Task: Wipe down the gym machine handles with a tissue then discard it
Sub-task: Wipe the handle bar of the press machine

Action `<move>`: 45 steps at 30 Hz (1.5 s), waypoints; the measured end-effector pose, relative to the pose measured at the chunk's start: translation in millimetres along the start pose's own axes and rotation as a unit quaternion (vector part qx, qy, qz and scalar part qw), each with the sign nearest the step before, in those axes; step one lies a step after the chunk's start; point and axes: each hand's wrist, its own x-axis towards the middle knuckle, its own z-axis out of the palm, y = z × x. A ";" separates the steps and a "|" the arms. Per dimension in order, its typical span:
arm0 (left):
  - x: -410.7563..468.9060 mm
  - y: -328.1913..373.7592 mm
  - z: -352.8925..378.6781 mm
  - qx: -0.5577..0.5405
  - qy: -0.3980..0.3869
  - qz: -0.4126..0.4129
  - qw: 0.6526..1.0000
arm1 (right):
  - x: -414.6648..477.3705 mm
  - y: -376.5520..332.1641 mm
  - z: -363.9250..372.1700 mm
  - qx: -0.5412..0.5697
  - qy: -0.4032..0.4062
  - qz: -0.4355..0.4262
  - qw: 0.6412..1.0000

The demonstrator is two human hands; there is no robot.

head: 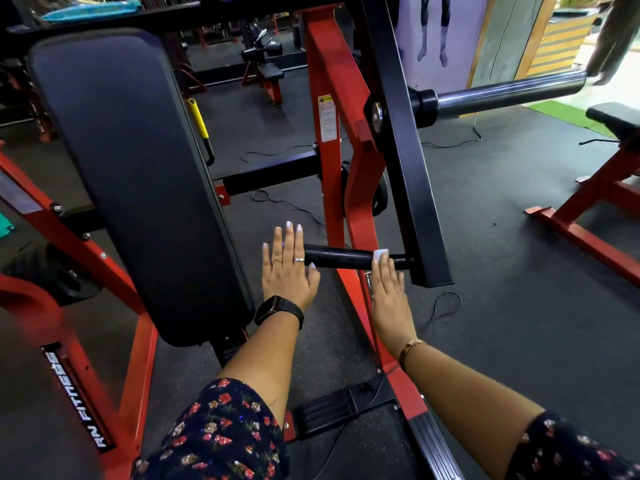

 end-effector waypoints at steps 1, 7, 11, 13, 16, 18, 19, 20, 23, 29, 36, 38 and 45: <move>0.3 -0.3 0.7 -0.001 0.003 0.002 1.000 | 4.1 2.1 -1.3 0.000 -0.006 0.000 1.000; 0.4 0.7 2.4 -0.007 0.000 -0.001 1.000 | 63.2 -4.0 -35.4 -0.008 -0.079 0.034 0.996; 0.9 0.1 3.6 -0.015 0.006 0.002 1.000 | 55.0 -9.5 -31.3 0.035 -0.040 0.054 0.997; 0.7 -2.1 3.6 -0.019 0.011 0.011 1.000 | 50.6 -11.4 -24.0 0.043 -0.021 0.055 0.997; 0.6 -5.0 0.8 -0.026 0.006 0.033 0.999 | 71.1 -18.0 -28.2 0.008 -0.057 0.077 0.995; 0.5 -10.4 -0.5 -0.025 0.005 0.055 0.998 | 87.6 -29.7 -38.6 -0.008 -0.114 0.085 0.990; 0.4 -13.3 -0.7 -0.025 0.005 0.068 0.997 | 94.2 -35.6 -42.3 -0.007 -0.150 0.087 0.985; 0.3 -17.2 -0.5 -0.023 0.006 0.079 0.997 | 100.4 -42.2 -43.2 0.000 -0.183 0.087 0.979; -0.4 -28.7 1.0 -0.017 0.015 0.096 0.995 | 113.9 -66.7 -37.0 0.025 -0.223 0.091 0.970; -0.1 -41.2 5.3 0.002 0.030 0.103 0.994 | 111.3 -124.9 -20.8 0.084 -0.171 0.041 0.981; -0.5 -40.7 4.7 -0.032 0.032 0.074 0.996 | 77.4 -82.5 -8.5 -0.007 -0.071 -0.192 0.979; -1.8 -39.4 6.8 -0.052 0.037 0.070 0.996 | 71.3 -60.1 -9.3 -0.027 -0.061 -0.176 0.982; -0.7 -32.3 -0.1 -0.335 -0.010 0.016 0.942 | 77.7 -80.6 -8.4 0.043 -0.035 -0.014 0.998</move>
